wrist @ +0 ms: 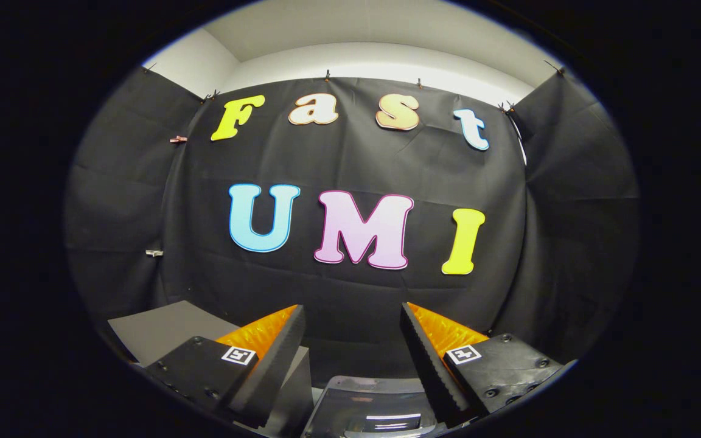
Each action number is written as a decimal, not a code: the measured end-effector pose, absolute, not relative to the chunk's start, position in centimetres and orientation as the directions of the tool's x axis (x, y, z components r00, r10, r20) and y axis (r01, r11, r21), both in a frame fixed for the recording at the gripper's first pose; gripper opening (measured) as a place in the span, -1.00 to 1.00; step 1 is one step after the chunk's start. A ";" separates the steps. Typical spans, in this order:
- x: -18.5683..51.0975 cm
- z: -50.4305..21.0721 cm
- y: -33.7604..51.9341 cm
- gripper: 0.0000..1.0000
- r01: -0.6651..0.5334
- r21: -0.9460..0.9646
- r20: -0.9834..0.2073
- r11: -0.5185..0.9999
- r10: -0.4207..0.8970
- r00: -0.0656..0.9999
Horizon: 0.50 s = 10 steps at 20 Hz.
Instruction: Put the clothes into the washing machine and then close the washing machine lid.
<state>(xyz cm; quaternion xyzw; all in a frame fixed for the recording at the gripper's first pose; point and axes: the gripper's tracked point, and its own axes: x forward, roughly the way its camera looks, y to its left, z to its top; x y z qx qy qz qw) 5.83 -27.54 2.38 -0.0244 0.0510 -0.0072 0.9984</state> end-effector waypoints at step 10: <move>5.9 0.8 -28.5 0.96 0.027 -0.047 -0.153 0.999 -0.034 0.988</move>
